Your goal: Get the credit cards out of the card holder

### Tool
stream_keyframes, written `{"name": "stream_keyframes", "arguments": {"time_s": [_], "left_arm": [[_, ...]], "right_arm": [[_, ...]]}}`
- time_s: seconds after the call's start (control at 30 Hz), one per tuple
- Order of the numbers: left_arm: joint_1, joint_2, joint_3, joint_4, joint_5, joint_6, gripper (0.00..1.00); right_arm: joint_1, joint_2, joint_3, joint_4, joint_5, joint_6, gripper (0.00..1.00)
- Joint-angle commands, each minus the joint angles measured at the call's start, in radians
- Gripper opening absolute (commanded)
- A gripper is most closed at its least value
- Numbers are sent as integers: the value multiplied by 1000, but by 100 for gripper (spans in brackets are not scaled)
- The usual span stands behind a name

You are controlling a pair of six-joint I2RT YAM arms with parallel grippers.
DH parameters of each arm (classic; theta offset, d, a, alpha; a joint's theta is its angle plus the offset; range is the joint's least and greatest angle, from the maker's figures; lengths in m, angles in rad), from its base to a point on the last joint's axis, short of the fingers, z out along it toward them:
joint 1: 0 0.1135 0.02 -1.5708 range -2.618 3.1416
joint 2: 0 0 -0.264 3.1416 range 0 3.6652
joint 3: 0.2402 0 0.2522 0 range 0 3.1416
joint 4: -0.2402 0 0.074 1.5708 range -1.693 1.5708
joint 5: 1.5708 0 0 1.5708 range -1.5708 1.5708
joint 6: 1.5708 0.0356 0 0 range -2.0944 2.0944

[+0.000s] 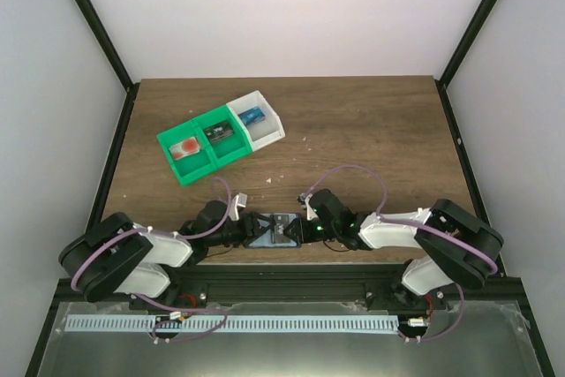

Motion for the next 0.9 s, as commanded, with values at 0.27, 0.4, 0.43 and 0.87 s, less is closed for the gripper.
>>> {"name": "stream_keyframes", "arguments": {"time_s": [0.27, 0.4, 0.43, 0.87], "left_arm": [[4, 67, 35, 56, 15, 48, 41], [4, 99, 47, 71, 17, 54, 32], [4, 109, 49, 79, 20, 54, 30], [3, 123, 66, 46, 2, 83, 27]], "right_arm": [[4, 24, 7, -40, 50, 2, 27], [4, 23, 4, -41, 49, 3, 27], [4, 22, 4, -39, 50, 3, 27], [2, 17, 0, -39, 49, 1, 26]]}}
